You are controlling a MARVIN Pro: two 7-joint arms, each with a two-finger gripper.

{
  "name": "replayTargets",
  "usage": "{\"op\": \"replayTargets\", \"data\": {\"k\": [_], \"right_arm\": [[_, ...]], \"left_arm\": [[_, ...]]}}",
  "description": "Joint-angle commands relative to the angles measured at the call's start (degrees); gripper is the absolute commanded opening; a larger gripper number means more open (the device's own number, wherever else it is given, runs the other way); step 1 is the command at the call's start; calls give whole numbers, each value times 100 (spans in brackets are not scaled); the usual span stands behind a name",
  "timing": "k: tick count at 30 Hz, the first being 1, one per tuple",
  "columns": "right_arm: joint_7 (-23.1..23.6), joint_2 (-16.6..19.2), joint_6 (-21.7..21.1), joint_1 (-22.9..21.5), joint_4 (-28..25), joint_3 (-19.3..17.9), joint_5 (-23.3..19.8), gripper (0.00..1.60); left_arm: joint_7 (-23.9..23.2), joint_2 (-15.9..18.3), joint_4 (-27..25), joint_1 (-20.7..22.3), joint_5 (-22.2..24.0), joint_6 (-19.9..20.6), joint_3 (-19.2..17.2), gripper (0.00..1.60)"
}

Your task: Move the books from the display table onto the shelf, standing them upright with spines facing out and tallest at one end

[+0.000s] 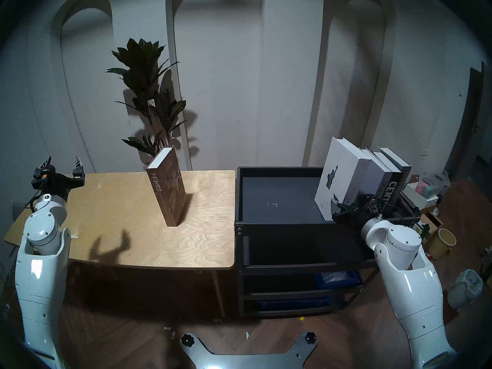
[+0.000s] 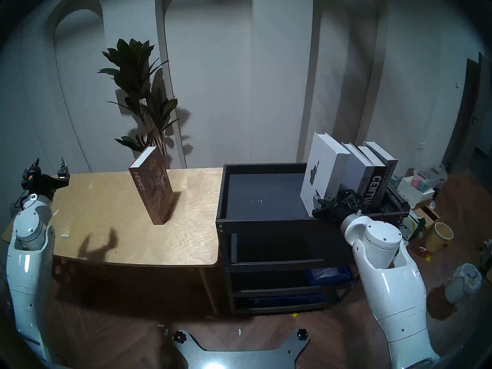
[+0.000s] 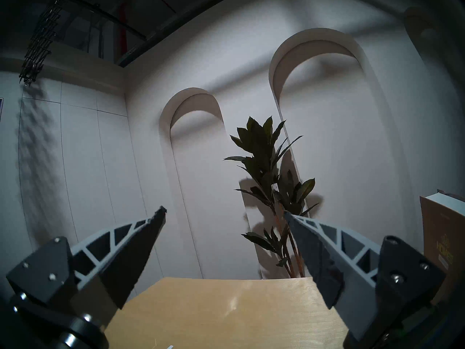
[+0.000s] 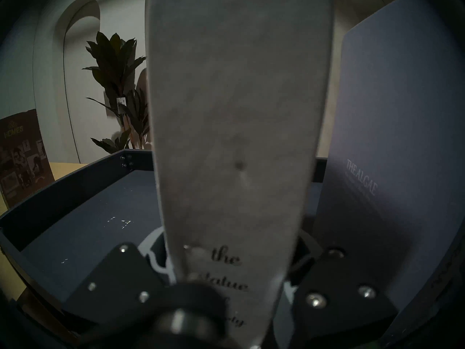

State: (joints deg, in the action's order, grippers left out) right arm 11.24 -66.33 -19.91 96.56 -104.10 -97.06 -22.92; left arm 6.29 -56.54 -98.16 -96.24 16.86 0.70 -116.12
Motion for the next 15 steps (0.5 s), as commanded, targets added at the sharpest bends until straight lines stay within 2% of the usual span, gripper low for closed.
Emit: {"op": "replayTargets", "data": {"k": [1, 10, 13, 14, 15], "right_arm": [[-57, -34, 39, 92, -211, -56, 4, 72], [-67, 5, 22, 109, -270, -108, -39, 75], [-64, 14, 21, 107, -286, -131, -55, 107], [-63, 18, 24, 103, -280, -136, -58, 110], [-62, 22, 25, 99, -272, -138, -60, 126]], "left_arm": [[-31, 40, -145, -31, 12, -75, -103, 160], [-13, 27, -205, -38, 42, -72, -102, 160], [1, 23, -231, -22, 42, -61, -79, 160], [5, 22, -241, -14, 42, -57, -72, 160], [7, 23, -249, -9, 43, -51, -67, 160]]}}
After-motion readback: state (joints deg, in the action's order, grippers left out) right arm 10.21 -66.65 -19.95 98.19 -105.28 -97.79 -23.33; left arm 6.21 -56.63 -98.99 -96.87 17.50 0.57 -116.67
